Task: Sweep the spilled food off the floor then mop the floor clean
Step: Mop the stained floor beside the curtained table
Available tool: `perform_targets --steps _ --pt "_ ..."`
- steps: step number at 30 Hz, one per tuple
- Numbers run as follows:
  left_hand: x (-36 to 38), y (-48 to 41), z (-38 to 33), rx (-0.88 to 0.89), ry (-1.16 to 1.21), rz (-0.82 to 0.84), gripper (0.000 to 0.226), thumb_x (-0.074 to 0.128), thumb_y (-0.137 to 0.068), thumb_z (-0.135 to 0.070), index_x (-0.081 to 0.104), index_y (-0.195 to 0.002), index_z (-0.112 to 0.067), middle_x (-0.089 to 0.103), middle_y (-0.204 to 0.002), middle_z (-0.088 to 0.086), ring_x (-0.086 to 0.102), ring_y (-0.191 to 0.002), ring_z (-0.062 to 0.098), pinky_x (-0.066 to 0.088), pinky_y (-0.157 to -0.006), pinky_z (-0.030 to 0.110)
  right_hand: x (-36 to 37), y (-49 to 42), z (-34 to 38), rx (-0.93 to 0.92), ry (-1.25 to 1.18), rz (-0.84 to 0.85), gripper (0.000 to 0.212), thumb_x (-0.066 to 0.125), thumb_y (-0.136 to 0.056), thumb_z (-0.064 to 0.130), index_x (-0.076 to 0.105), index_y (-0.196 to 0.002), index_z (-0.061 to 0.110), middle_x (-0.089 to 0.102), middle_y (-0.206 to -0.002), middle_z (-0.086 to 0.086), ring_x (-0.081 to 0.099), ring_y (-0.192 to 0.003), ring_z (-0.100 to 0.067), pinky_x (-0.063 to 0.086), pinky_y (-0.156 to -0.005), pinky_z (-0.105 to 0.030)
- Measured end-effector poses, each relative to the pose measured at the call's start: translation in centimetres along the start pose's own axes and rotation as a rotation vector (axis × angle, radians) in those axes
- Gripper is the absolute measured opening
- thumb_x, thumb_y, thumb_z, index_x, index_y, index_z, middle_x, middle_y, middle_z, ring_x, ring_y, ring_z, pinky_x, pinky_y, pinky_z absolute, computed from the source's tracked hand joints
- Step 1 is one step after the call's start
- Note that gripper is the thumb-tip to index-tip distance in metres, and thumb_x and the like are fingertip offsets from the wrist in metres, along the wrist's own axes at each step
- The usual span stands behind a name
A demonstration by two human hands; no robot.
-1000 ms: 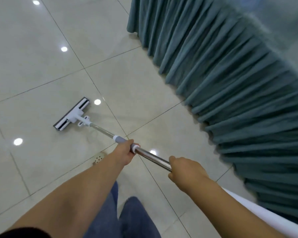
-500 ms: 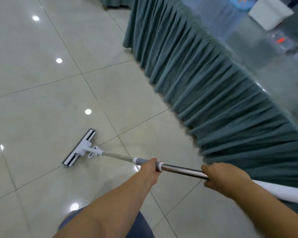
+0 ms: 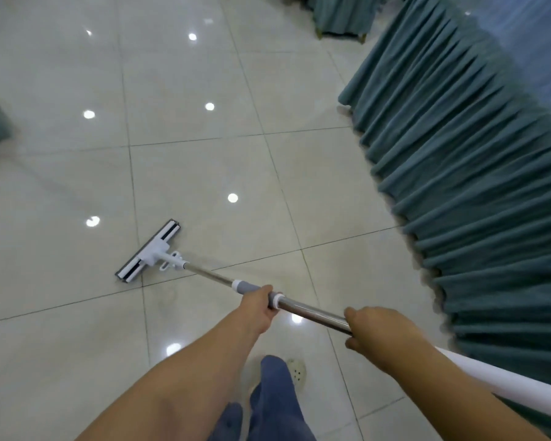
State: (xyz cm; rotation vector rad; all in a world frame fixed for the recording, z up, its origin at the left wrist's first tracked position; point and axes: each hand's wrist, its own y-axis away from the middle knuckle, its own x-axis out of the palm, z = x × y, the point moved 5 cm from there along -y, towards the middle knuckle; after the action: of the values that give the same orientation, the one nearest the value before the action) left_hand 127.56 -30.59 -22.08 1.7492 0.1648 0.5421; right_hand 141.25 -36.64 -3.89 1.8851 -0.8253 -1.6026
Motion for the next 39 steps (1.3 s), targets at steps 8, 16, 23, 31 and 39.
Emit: perform_targets --steps 8,16,23,31,39 --pt "-14.9 1.2 -9.6 0.106 0.084 -0.089 0.009 0.052 -0.095 -0.007 0.045 -0.094 -0.002 0.053 -0.076 0.012 0.061 -0.048 0.020 0.050 -0.033 0.025 -1.8 -3.2 16.7 -0.159 0.026 -0.061 0.025 0.052 -0.095 0.020 0.053 -0.118 0.012 0.065 -0.106 -0.007 0.049 -0.073 -0.020 0.039 -0.064 -0.030" --pt "-19.9 2.5 -9.3 0.105 0.005 -0.122 0.017 0.051 -0.097 -0.010 0.042 -0.108 -0.001 0.056 -0.076 0.013 0.055 -0.064 0.020 0.053 -0.036 0.026 0.0 -1.0 21.2 -0.224 -0.009 -0.073 0.022 0.052 -0.095 0.014 0.051 -0.116 0.009 0.047 -0.073 -0.003 0.031 -0.051 -0.014 0.019 -0.044 -0.024" --pt "-18.7 5.1 -2.4 0.095 -0.043 -0.096 0.039 0.049 -0.097 -0.009 0.038 -0.133 0.002 0.053 -0.081 0.014 0.055 -0.066 0.020 0.052 -0.038 0.028 3.9 4.3 17.6 -0.217 -0.004 -0.065 0.026 0.048 -0.094 0.010 0.050 -0.120 0.009 0.026 -0.064 0.001 0.026 -0.051 -0.012 0.018 -0.044 -0.025" --pt "-13.4 9.6 13.6 -0.015 -0.025 -0.050 0.040 0.047 -0.097 -0.002 0.038 -0.135 0.001 0.049 -0.080 0.015 0.052 -0.065 0.023 0.057 -0.049 0.032 10.9 15.1 6.8 -0.145 0.063 -0.040 0.025 0.047 -0.094 0.010 0.052 -0.118 0.013 0.030 -0.067 0.003 0.031 -0.054 -0.011 0.024 -0.047 -0.023" --pt "-11.0 15.0 26.0 -0.090 0.016 -0.021 0.011 0.052 -0.092 -0.001 0.044 -0.084 0.000 0.051 -0.105 0.014 0.053 -0.067 0.024 0.054 -0.072 0.036 14.5 25.8 0.6 -0.069 0.319 -0.033 0.023 0.054 -0.091 0.009 0.057 -0.112 0.016 0.047 -0.075 0.000 0.044 -0.060 -0.017 0.036 -0.056 -0.028"
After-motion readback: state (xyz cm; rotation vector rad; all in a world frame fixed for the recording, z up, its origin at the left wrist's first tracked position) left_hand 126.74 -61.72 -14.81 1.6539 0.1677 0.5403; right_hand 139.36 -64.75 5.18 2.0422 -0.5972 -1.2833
